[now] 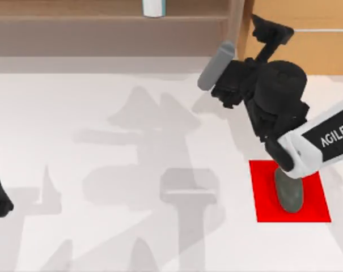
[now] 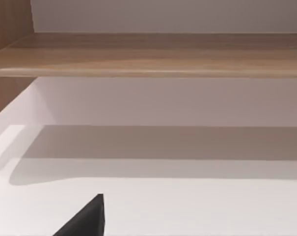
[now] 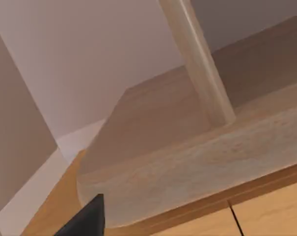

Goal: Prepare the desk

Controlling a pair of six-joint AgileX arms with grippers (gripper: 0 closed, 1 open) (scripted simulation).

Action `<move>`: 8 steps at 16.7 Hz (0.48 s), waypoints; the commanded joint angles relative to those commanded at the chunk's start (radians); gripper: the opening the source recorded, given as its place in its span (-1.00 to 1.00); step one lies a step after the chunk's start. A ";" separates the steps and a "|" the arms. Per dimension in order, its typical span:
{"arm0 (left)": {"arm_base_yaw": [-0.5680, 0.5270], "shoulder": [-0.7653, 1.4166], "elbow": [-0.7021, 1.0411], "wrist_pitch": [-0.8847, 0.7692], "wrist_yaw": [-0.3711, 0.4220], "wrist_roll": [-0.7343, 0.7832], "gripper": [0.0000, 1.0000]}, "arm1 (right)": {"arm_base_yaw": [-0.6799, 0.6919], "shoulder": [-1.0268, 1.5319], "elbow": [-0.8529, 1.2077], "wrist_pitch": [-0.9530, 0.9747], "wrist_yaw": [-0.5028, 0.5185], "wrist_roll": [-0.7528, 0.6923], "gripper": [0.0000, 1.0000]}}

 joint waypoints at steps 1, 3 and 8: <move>0.000 0.000 0.000 0.000 0.000 0.000 1.00 | 0.042 0.001 0.034 -0.029 0.026 0.074 1.00; 0.000 0.000 0.000 0.000 0.000 0.000 1.00 | 0.112 0.012 0.118 -0.098 0.080 0.231 1.00; 0.000 0.000 0.000 0.000 0.000 0.000 1.00 | 0.215 0.079 0.397 -0.306 0.216 0.626 1.00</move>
